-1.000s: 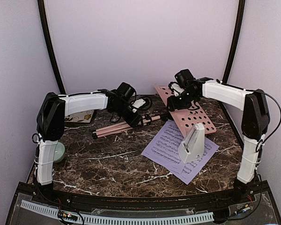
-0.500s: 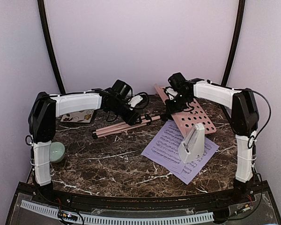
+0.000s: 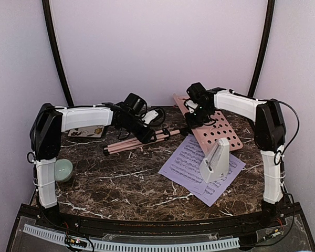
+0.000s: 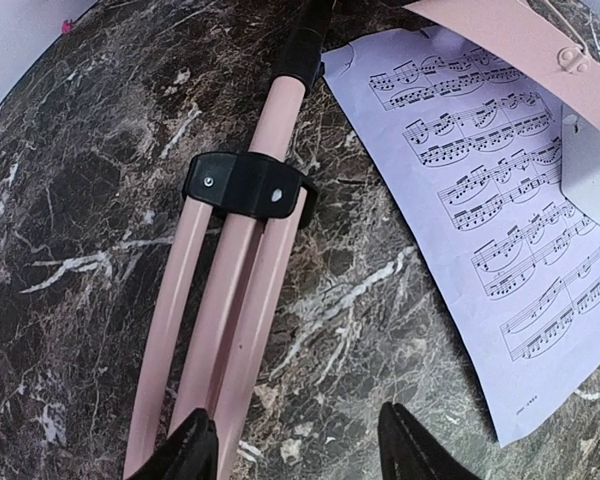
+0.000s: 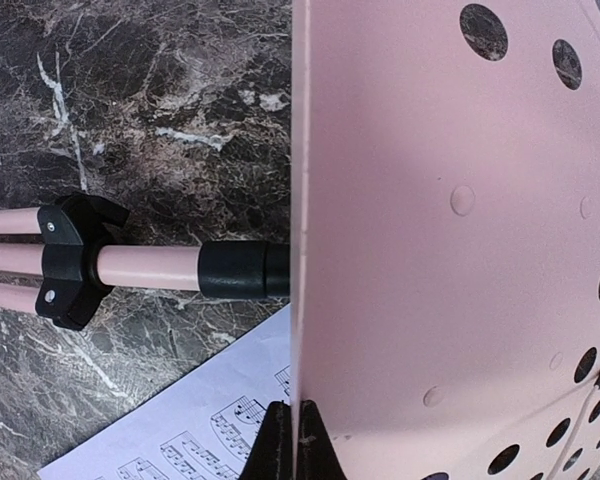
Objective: Set up the instrument practice props
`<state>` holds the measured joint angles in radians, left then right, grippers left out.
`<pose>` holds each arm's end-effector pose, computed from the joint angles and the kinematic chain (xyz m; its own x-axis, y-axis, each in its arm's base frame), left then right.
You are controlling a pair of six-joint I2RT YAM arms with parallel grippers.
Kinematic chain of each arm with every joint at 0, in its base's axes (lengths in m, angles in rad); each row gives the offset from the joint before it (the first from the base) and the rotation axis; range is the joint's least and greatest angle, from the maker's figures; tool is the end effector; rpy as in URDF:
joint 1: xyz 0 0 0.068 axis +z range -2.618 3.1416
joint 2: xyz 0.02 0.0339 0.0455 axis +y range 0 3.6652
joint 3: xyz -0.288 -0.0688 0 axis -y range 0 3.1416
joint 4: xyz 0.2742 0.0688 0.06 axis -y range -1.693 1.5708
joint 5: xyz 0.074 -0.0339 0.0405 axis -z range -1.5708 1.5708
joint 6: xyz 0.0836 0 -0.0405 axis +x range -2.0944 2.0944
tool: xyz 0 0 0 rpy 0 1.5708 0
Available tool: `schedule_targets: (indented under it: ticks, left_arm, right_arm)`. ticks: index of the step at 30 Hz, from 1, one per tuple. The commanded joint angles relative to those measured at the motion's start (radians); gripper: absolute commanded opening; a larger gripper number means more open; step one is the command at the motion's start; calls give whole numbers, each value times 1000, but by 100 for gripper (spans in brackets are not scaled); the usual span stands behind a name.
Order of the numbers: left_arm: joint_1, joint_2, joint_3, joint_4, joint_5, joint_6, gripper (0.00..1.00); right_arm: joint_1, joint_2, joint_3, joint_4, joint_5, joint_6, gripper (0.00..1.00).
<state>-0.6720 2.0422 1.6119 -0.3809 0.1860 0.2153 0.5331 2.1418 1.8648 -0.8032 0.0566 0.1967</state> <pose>0.4071 -0.3436 0.1970 -0.4024 0.5884 -0.7014 0.8163 0.5774 0.0161 0.4589 0.2653 0.1996 -0.8397 -0.2689 -0.4718 -0.3266 0.9442 0.0431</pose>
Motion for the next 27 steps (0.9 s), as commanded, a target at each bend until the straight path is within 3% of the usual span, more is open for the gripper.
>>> schedule_targets:
  ticks: [1, 9, 19, 27]
  left_arm:
    - [4, -92, -39, 30, -9, -1, 57]
    - [4, -174, -119, 97, -36, -35, 57]
    - [10, -296, -218, 199, -83, -85, 57]
    - [66, -488, -418, 382, -58, -174, 58]
  right_arm:
    - [8, -4, 79, 3, 69, -24, 0]
    - [25, -78, 192, 27, 201, -84, 0]
    - [118, -177, 211, 224, 456, -265, 0]
    - [233, -278, 215, 397, 558, -393, 0]
